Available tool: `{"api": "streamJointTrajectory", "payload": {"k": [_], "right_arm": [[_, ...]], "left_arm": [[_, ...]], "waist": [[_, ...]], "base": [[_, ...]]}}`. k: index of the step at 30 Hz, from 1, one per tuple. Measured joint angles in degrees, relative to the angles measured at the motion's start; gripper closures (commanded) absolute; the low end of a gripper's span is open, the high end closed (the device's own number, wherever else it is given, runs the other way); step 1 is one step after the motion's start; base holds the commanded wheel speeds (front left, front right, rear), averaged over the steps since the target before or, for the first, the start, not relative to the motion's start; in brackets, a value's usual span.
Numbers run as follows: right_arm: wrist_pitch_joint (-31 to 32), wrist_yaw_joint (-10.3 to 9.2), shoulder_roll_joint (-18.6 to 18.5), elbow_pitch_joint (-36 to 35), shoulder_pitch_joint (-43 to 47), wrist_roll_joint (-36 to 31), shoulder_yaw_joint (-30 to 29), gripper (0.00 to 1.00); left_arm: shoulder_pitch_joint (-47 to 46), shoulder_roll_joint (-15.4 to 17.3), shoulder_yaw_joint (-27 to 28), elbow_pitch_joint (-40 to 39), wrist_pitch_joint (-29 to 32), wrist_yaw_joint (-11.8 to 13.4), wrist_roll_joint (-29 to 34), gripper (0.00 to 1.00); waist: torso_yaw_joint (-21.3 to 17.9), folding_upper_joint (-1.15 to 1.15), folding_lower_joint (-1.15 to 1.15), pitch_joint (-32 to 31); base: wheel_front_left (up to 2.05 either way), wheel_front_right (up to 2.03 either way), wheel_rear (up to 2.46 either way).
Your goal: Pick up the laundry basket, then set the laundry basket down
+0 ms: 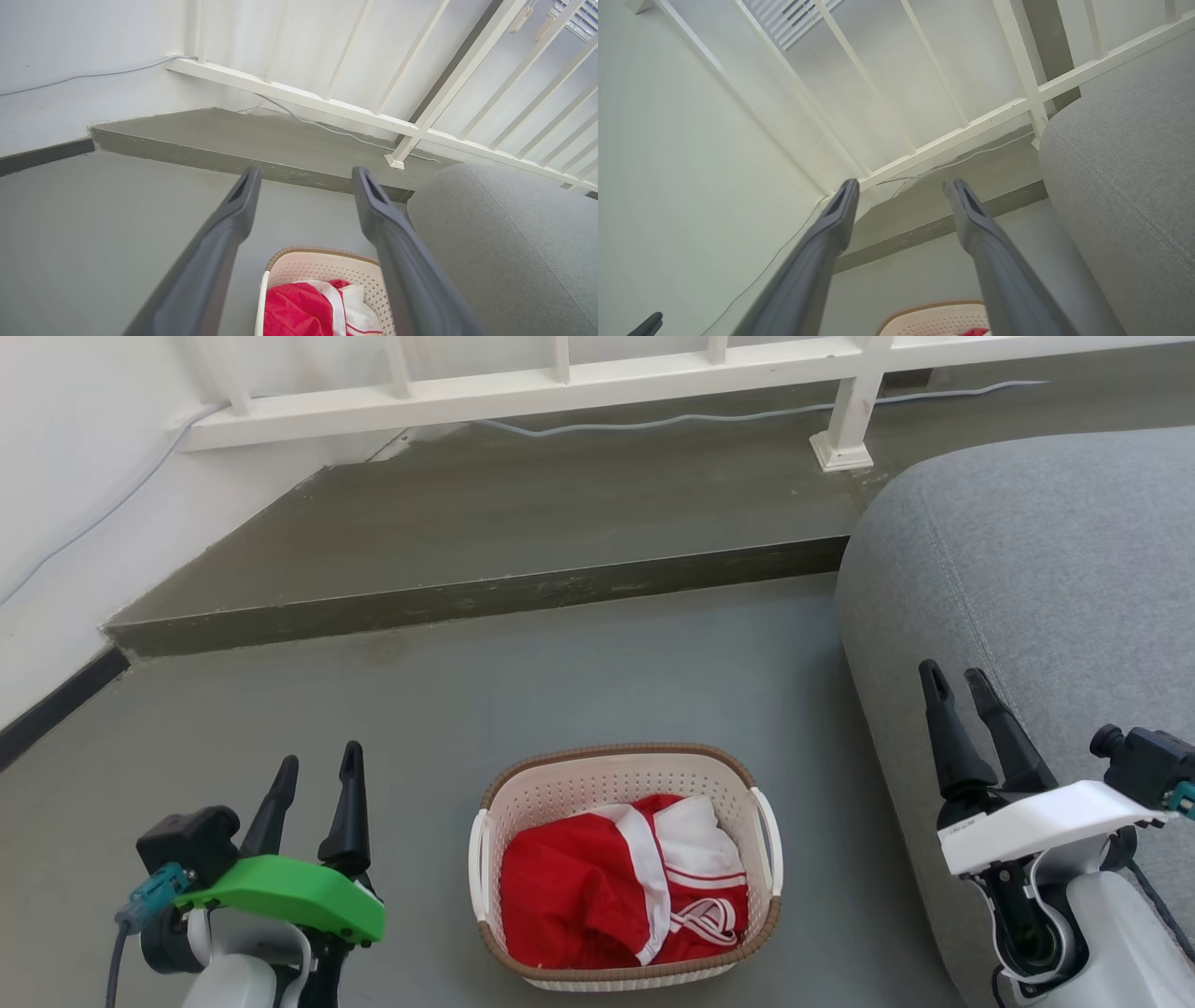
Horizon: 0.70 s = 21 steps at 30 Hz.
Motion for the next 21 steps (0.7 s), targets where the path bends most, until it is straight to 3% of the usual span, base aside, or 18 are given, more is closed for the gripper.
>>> {"api": "streamJointTrajectory", "payload": {"k": [21], "right_arm": [[-3.87, -0.05, 0.57, -0.43, -0.86, -16.92, 1.53, 0.0]], "left_arm": [[-1.18, -0.29, -1.59, -1.18, -3.54, 1.69, 15.78, 0.0]], "waist": [[0.19, 0.0, 0.0, 0.79]], "base": [[0.0, 0.0, 0.0]]}}
